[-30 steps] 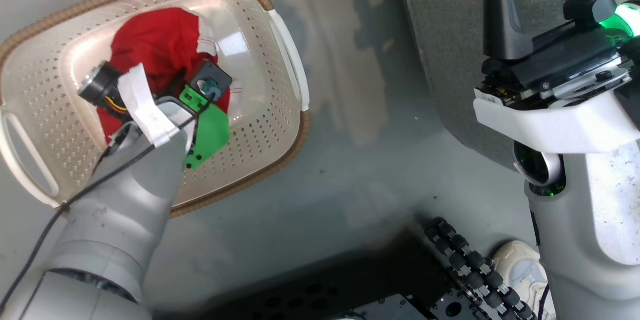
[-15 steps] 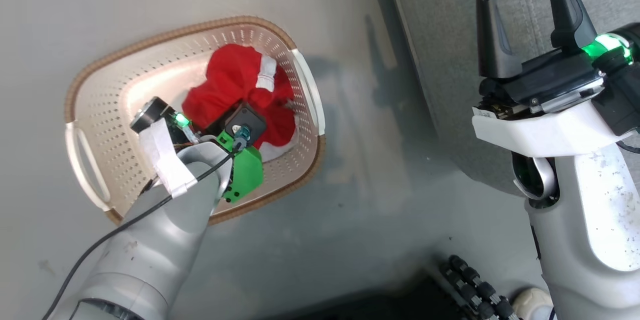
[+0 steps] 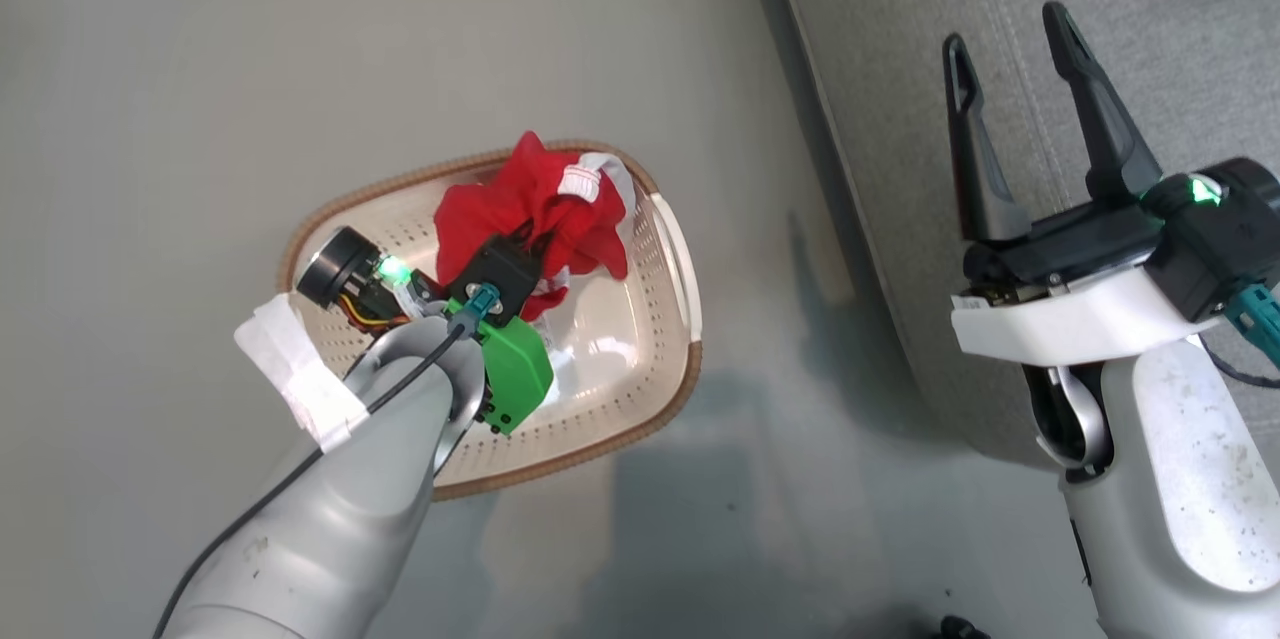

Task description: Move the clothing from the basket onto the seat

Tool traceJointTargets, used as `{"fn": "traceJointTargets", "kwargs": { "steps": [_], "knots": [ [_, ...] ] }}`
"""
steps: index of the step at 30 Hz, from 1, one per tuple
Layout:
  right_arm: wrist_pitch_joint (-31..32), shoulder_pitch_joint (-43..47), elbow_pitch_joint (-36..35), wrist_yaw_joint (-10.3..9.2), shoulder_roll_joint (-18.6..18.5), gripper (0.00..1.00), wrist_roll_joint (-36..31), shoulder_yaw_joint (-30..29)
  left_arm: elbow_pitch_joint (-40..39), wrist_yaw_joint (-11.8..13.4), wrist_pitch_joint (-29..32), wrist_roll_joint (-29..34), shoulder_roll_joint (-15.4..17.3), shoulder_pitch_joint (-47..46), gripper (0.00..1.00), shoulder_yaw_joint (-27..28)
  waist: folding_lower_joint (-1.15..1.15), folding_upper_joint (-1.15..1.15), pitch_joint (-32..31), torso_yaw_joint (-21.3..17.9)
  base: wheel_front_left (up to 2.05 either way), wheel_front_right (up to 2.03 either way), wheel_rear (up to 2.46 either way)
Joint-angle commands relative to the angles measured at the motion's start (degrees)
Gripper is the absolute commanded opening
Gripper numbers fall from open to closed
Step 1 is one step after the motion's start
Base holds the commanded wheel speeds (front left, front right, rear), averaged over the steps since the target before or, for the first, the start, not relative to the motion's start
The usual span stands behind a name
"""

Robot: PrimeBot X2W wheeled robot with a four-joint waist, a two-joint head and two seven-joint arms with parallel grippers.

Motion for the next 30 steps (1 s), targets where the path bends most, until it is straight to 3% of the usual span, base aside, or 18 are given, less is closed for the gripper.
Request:
{"fn": "traceJointTargets", "kwargs": {
  "steps": [1, 20, 30],
  "knots": [
    [-0.02, 1.57, 0.39, -0.04, -0.39, 1.00, -0.15, -0.39, -1.21, 0.24, -0.17, -0.76, 0.11, 1.61, 0.00, 0.13, 0.00, 0.00, -6.41, 3.46, 0.00, 0.00, 0.00],
    [-0.02, 10.89, 4.52, -0.04, 0.23, 1.00, 0.40, -0.45, -25.24, 2.27, -0.12, -5.08, -0.76, 10.72, 0.00, 6.39, 0.00, 0.00, -20.53, 6.53, 0.00, 0.00, 0.00],
    [-0.02, 12.79, 4.48, -0.04, 0.98, 1.00, 0.56, -0.40, -34.71, 2.78, -0.12, -4.74, -1.23, 7.99, 0.00, 8.31, 0.00, 0.00, -23.15, 6.93, 0.00, 0.00, 0.00]
  ]
}}
